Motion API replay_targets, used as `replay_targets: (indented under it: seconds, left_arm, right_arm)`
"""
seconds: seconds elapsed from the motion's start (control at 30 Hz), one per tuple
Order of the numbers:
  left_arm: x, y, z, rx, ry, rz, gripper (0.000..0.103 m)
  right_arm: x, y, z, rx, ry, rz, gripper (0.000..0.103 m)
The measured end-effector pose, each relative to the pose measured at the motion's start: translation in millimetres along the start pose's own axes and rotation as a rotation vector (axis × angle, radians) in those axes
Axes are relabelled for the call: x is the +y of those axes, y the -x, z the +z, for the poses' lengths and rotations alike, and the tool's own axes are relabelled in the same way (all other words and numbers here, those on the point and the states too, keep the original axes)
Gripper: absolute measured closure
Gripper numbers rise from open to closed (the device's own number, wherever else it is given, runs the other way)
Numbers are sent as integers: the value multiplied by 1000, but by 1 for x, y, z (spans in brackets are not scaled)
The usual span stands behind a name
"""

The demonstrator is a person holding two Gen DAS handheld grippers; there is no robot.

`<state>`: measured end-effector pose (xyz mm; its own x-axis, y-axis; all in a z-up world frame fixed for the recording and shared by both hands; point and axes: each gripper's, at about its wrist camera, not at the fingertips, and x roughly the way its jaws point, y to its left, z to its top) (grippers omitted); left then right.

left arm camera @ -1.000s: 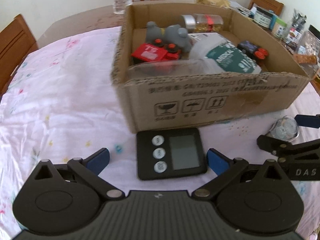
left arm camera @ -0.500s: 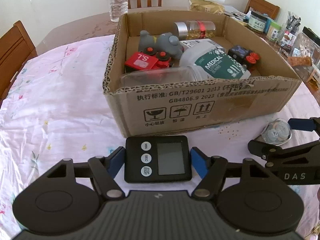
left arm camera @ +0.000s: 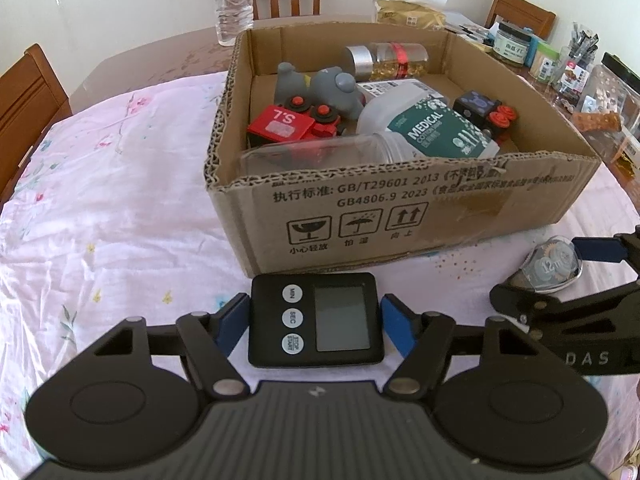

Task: Organize rigid objects
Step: 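Grasp the clear correction tape with the right gripper while the left grasps the black timer, then carry the correction tape and timer into the box and open both grippers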

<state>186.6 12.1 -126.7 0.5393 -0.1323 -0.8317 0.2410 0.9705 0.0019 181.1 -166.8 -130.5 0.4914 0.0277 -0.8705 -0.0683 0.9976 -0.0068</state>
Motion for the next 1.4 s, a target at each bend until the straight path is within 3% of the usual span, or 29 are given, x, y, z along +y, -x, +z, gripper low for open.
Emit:
replay_targets:
  seconds: [0.1, 0.3, 0.67, 0.97, 1.17, 1.4]
  left_arm:
    - [-1, 0, 1, 0, -1, -1, 34]
    - [1, -1, 3, 16, -18, -13, 34]
    - [9, 12, 6, 31, -147, -75, 34]
    - [22, 61, 22, 33, -274, -206, 34]
    - [32, 93, 50, -31, -319, -266, 34]
    - [32, 90, 95, -126, -299, -216, 34]
  right_arm:
    - [2, 1, 2, 5, -6, -6, 10]
    - [2, 4, 3, 25, 18, -5, 10]
    - [-11, 26, 14, 29, 90, 23, 10]
    - [-15, 69, 34, -6, 149, 44, 10]
    - [-6, 95, 58, -80, 157, 66, 10]
    - [1, 92, 90, -133, 186, 148, 10]
